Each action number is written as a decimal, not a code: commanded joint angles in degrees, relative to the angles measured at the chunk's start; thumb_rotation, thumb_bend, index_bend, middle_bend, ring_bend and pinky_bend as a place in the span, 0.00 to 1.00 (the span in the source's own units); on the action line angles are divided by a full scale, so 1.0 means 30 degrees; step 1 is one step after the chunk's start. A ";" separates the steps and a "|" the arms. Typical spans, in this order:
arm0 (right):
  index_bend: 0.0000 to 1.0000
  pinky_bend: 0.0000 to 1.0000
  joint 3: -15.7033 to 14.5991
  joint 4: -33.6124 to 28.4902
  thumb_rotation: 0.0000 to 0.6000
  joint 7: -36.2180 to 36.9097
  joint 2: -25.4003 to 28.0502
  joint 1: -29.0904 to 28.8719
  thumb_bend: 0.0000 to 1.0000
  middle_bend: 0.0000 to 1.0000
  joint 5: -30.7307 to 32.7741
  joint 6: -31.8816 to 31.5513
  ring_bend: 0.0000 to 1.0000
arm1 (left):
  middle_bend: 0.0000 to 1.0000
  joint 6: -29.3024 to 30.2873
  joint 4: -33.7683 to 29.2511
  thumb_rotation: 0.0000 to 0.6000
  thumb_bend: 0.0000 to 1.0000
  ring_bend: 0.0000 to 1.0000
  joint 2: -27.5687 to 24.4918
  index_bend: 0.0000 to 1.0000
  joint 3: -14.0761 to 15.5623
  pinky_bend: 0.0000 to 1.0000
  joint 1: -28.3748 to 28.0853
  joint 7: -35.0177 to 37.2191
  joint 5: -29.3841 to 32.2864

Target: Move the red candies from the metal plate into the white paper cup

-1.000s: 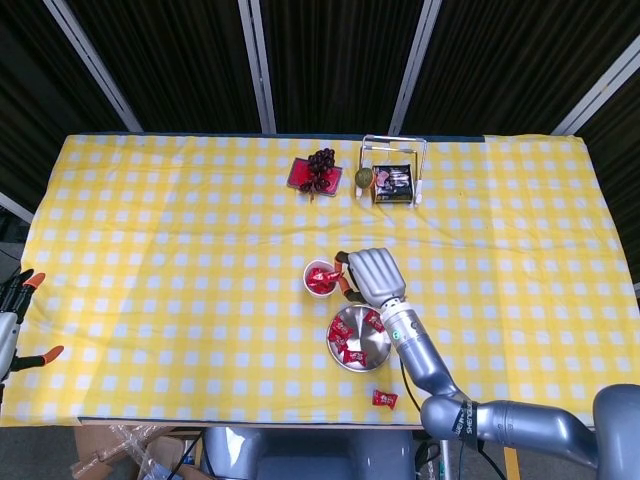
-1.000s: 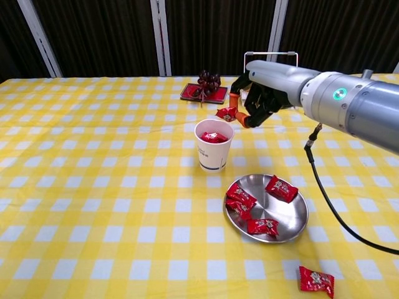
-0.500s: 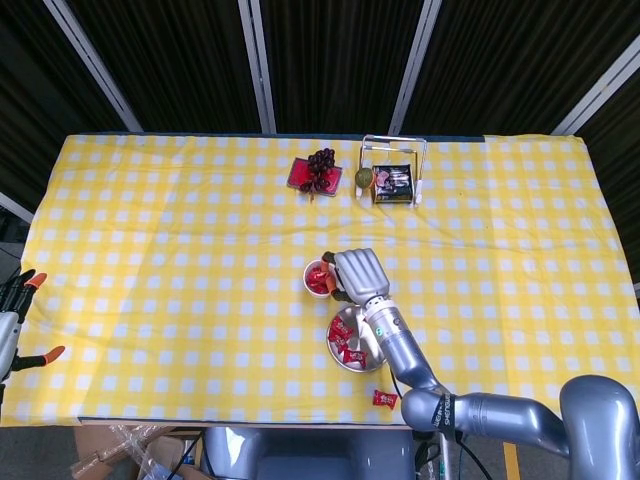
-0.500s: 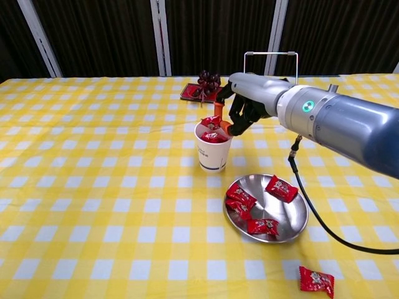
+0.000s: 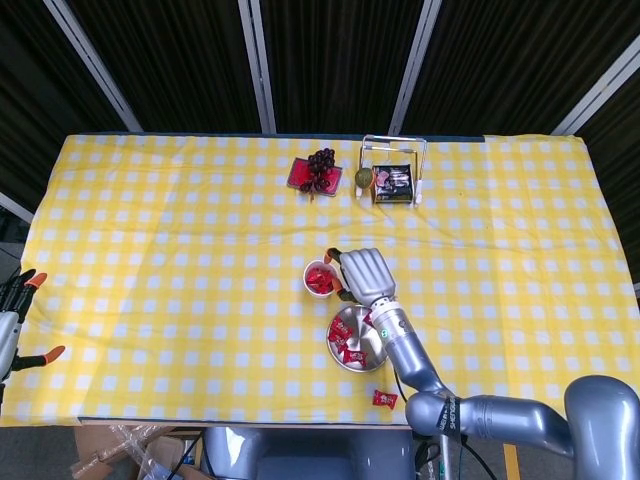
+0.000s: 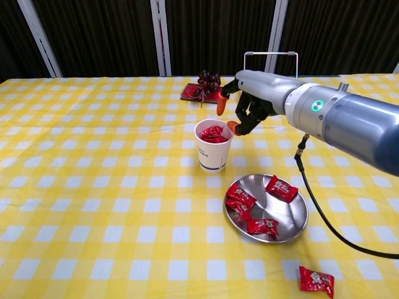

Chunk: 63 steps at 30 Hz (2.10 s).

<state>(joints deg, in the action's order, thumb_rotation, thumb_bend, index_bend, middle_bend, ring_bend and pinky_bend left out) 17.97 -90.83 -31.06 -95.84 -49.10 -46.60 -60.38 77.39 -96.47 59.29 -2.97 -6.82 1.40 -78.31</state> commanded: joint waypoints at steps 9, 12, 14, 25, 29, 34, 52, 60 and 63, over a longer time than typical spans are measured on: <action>0.38 0.95 -0.3373 -0.4370 1.00 0.2397 0.4985 0.2414 0.46 0.83 -0.6457 -0.0424 0.93 | 0.00 0.0331 0.0085 1.00 0.01 0.00 0.0123 0.00 0.0041 0.00 0.0076 -0.0168 -0.0266; 0.38 0.95 -0.4892 -0.4436 1.00 0.4300 0.6528 0.3017 0.43 0.83 -0.9542 -0.0017 0.93 | 0.00 0.0480 0.0115 1.00 0.01 0.00 0.0191 0.00 0.0039 0.00 0.0121 -0.0235 -0.0330; 0.38 0.95 -0.5771 -0.4210 1.00 0.5468 0.7194 0.3461 0.41 0.83 -1.1325 -0.0244 0.93 | 0.00 0.0517 0.0101 1.00 0.01 0.00 0.0227 0.00 0.0052 0.00 0.0140 -0.0289 -0.0337; 0.38 0.95 -0.8976 -0.3793 1.00 0.8094 0.7541 0.5693 0.35 0.83 -1.5734 -0.1830 0.93 | 0.00 0.0897 0.0157 1.00 0.01 0.00 0.0474 0.00 0.0054 0.00 0.0244 -0.0750 -0.0475; 0.38 0.95 -0.9929 -0.3356 1.00 0.7877 0.7368 0.6348 0.35 0.83 -1.6876 -0.2114 0.93 | 0.00 0.1019 0.0151 1.00 0.01 0.00 0.0500 0.00 0.0074 0.00 0.0312 -0.0725 -0.0531; 0.35 0.95 -1.0584 -0.3076 1.00 0.7633 0.7098 0.7133 0.35 0.83 -1.7402 -0.2388 0.93 | 0.00 0.1109 0.0142 1.00 0.01 0.00 0.0536 0.00 0.0086 0.00 0.0351 -0.0873 -0.0561; 0.35 0.95 -1.0197 -0.1832 1.00 0.5930 0.5056 0.8690 0.35 0.83 -1.6470 -0.1954 0.93 | 0.00 0.1407 0.0221 1.00 0.01 0.00 0.0656 0.00 -0.0003 0.00 0.0444 -0.0948 -0.0634; 0.37 0.95 -1.0049 -0.1258 1.00 0.5511 0.4330 0.9004 0.35 0.83 -1.6123 -0.1520 0.93 | 0.00 0.1368 0.0267 1.00 0.01 0.00 0.0618 0.00 0.0010 0.00 0.0429 -0.0845 -0.0703; 0.38 0.95 -0.9945 -0.1143 1.00 0.5445 0.4153 0.9120 0.35 0.83 -1.6039 -0.1498 0.93 | 0.00 0.1364 0.0266 1.00 0.01 0.00 0.0603 0.00 0.0012 0.00 0.0437 -0.0828 -0.0701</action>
<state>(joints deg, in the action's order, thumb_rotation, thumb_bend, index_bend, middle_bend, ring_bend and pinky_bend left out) -11.92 -94.32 -14.68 -83.32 -21.80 -94.76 -64.88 81.49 -95.67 61.11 -2.93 -5.51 -1.08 -80.41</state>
